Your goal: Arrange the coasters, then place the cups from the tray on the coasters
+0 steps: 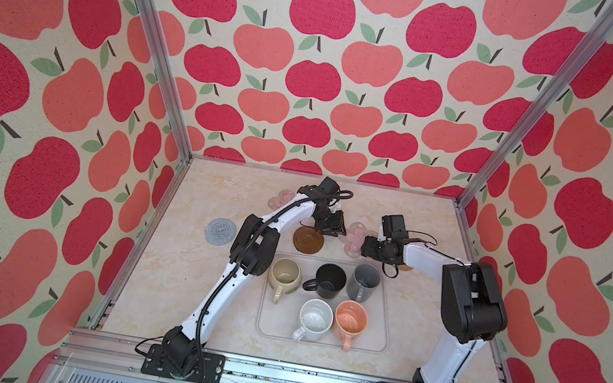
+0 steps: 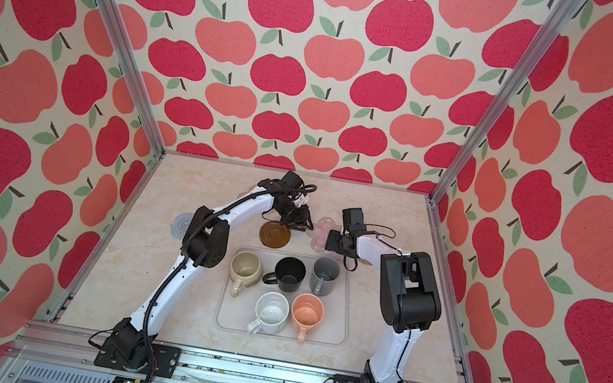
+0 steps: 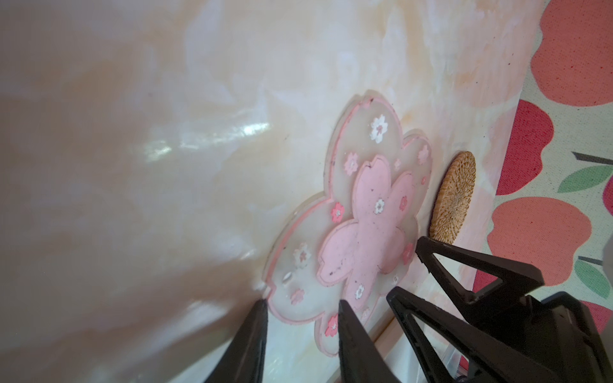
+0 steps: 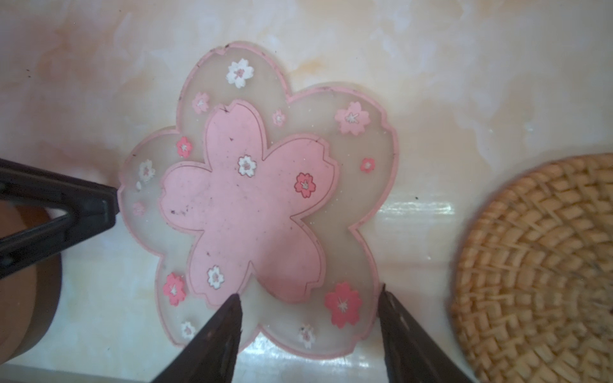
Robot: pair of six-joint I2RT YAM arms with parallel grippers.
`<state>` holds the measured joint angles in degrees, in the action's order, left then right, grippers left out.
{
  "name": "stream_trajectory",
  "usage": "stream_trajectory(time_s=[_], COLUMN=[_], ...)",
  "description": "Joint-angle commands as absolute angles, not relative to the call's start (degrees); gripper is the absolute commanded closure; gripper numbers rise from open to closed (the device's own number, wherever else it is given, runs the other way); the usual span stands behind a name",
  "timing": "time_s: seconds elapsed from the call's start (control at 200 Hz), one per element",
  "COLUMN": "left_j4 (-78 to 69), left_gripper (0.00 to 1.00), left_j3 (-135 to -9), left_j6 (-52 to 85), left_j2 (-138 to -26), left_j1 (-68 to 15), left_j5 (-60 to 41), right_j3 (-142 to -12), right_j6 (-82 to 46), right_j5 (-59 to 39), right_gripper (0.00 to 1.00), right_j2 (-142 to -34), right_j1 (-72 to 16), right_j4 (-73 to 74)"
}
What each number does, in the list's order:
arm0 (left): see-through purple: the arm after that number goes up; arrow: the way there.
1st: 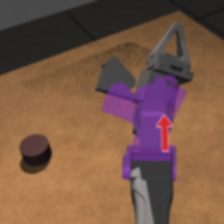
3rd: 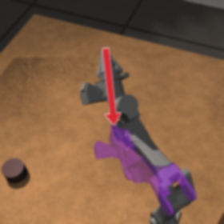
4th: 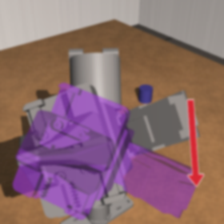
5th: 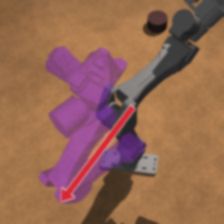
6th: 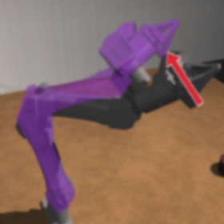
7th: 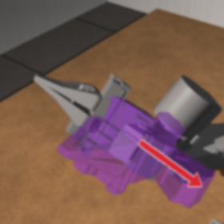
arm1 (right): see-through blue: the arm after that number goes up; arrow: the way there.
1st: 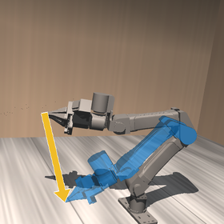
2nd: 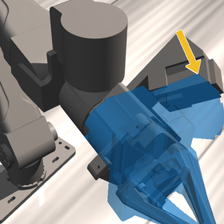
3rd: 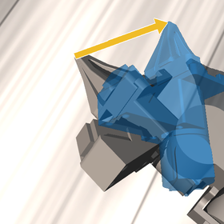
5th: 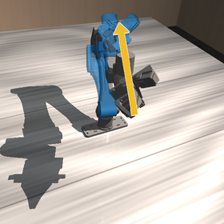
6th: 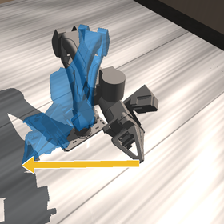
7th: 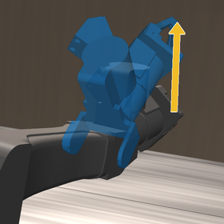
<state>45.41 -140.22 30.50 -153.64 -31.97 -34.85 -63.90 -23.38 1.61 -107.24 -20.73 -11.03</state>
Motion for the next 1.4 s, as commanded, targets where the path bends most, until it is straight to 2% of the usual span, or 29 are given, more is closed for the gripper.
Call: stream_trajectory(time_s=[0.0,0.18,0.47,0.74,0.925,1.396], left_j4=[45.9,45.9,47.4,51.6,54.1,56.3], left_gripper=[0.62,0.62,0.62,0.59,0.59,0.58], left_j3=[-141.3,-141.6,-141.8,-145.5,-145.1,-134.2], left_j6=[29.4,28.8,27.2,21.4,17.6,14.5], left_j2=[-155.7,-156.2,-155.0,-150.2,-145.5,-138.6], left_j1=[-32.6,-32.9,-31.7,-27.3,-22.8,-15.0], left_j5=[-36.8,-38.1,-34.6,-28.5,-28.0,-18.5], right_j3=[-62.7,-61.9,-64.7,-69.0,-72.5,-88.4], right_j6=[-24.8,-25.2,-23.5,-22.0,-19.9,-23.1], right_j5=[1.6,1.8,2.7,2.8,3.3,-3.7], right_gripper=[0.32,0.32,0.32,0.31,0.3,0.3], right_j2=[-105.5,-104.7,-105.4,-102.8,-100.7,-112.4], right_j1=[-21.6,-21.8,-21.8,-21.9,-21.8,-25.6], right_j4=[-14.0,-14.0,-15.4,-18.9,-19.2,-18.3])
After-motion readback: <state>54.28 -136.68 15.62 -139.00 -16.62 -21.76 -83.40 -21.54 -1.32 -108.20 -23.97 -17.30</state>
